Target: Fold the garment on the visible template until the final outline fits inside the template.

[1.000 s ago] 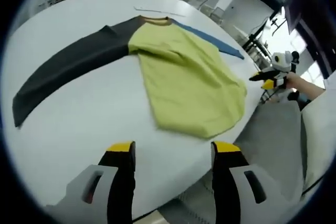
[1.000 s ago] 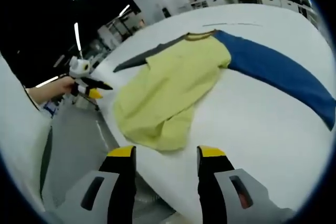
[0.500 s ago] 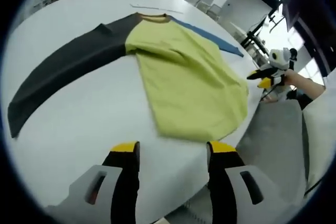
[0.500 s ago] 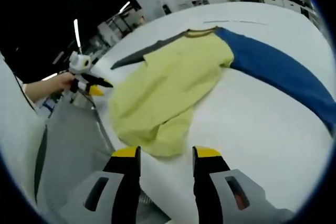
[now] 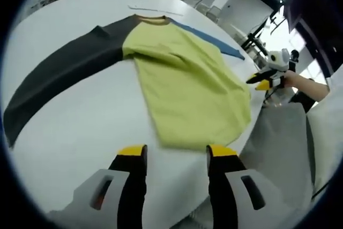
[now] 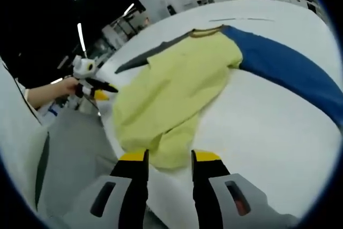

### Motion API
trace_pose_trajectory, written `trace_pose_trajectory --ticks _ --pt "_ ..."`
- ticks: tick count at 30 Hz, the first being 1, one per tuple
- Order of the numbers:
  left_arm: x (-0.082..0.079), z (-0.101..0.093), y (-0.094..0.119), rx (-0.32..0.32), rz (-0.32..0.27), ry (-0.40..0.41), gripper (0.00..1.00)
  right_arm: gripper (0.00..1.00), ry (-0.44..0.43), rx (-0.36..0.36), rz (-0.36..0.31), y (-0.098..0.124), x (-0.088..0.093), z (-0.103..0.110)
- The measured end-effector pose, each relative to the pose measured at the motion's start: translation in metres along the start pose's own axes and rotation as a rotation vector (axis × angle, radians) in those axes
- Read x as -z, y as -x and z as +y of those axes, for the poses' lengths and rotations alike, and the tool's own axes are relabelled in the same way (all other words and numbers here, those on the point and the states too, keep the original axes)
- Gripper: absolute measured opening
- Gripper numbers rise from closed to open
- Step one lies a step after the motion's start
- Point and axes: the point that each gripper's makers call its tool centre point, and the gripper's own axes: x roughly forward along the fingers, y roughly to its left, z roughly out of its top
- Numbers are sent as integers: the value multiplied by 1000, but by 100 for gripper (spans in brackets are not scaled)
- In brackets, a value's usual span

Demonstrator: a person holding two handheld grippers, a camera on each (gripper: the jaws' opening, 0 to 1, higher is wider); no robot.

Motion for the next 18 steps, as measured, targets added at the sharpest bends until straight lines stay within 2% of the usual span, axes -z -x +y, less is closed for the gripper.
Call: trace_pose_trajectory --ticks 9,18 --pt "-1 -1 -5 16 2 5 38 30 -26 -1 4 -7 3 -3" --pt "-2 -4 -9 37 4 9 30 24 -38 -8 7 -12 4 -5"
